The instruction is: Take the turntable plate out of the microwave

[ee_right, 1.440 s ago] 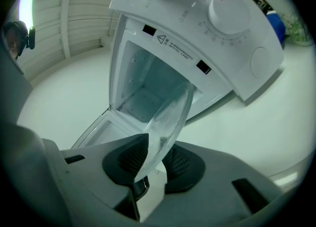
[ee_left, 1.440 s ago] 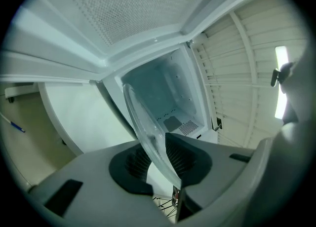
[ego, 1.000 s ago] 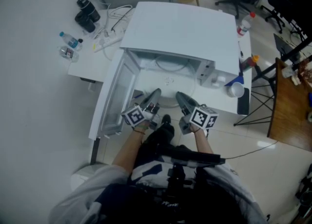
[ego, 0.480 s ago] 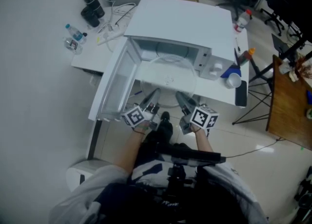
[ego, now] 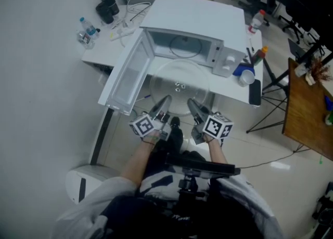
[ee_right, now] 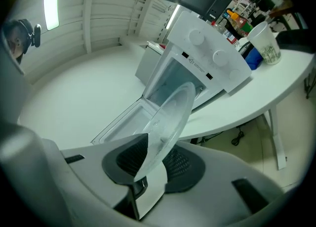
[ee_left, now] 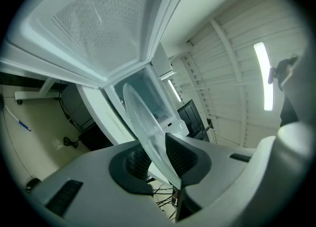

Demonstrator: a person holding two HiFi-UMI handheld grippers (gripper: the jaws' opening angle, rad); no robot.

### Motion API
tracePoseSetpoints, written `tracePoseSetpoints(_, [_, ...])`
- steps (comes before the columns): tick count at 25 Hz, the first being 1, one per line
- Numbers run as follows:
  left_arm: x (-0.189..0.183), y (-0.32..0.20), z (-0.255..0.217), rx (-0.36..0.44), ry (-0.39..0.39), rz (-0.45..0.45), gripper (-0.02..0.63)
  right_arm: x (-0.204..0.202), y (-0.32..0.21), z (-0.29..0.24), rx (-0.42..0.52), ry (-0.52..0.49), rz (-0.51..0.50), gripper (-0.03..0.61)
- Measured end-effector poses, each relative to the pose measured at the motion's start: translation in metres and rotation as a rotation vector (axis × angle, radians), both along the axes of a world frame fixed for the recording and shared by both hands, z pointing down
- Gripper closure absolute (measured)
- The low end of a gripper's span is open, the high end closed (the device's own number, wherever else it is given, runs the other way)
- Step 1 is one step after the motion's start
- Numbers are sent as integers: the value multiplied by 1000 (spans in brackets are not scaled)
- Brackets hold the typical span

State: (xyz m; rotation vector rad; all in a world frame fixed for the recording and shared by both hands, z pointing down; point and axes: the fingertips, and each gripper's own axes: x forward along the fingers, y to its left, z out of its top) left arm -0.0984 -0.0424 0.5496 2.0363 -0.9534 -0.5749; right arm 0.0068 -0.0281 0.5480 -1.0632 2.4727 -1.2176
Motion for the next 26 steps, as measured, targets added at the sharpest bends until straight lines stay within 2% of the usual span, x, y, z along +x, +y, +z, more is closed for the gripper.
tracePoseSetpoints(6, [5, 18, -13, 57, 9, 13, 537, 5, 18, -12, 34, 0, 14, 480])
tracePoseSetpoints(9, [7, 21, -18, 50, 28, 1, 537, 6, 21, -19, 46, -4, 12, 480])
tracePoseSetpoints(15, [9, 24, -26, 77, 6, 8, 537, 9, 24, -23, 60, -16, 12, 480])
tracePoseSetpoints(26, [14, 36, -27, 75, 24, 18, 537, 12, 38, -26, 74, -6, 23, 480])
